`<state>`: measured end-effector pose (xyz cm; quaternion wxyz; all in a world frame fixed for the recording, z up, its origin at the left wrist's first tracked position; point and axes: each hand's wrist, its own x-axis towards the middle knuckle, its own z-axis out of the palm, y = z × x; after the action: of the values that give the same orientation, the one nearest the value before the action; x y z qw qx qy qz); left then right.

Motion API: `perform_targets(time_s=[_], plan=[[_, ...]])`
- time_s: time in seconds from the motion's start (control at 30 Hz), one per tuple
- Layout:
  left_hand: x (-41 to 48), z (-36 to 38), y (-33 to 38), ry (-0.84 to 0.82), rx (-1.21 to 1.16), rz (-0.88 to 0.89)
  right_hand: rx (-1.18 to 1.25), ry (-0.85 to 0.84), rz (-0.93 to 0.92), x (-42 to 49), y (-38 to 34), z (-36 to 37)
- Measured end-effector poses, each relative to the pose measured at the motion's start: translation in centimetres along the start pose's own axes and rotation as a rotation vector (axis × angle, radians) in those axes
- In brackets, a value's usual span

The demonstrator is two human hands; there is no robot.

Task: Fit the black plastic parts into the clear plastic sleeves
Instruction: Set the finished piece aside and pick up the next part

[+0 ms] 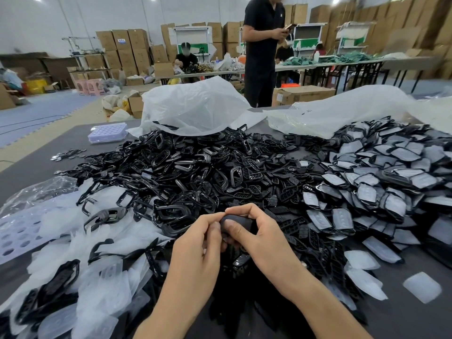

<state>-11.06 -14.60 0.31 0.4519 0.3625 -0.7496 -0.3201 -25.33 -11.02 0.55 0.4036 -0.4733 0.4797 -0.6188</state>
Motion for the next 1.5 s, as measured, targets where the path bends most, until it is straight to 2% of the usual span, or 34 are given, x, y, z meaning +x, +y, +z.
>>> perform_targets(time_s=[0.2, 0.4, 0.7, 0.83, 1.03, 1.5], plan=[[-0.2, -0.1, 0.41, 0.002, 0.022, 0.037, 0.014, 0.001, 0.026, -0.06, -0.14, -0.34], [0.04, 0.11, 0.53, 0.009, -0.076, -0.048, -0.015, -0.019, 0.015, -0.04, -0.36, -0.35], [0.24, -0.29, 0.33, 0.098, -0.107, -0.092, 0.245, 0.022, 0.08, 0.45, 0.02, 0.21], [0.14, -0.09, 0.49, 0.08, -0.163, -0.117, 0.2, 0.042, 0.077, 0.52, 0.05, 0.11], [0.17, -0.03, 0.48, 0.07, -0.164, -0.101, 0.184, 0.045, 0.075, 0.48, -0.03, 0.01], [0.01, -0.04, 0.11, 0.042, -0.089, -0.017, 0.413, -0.034, 0.212, 0.75, 0.34, 0.04]])
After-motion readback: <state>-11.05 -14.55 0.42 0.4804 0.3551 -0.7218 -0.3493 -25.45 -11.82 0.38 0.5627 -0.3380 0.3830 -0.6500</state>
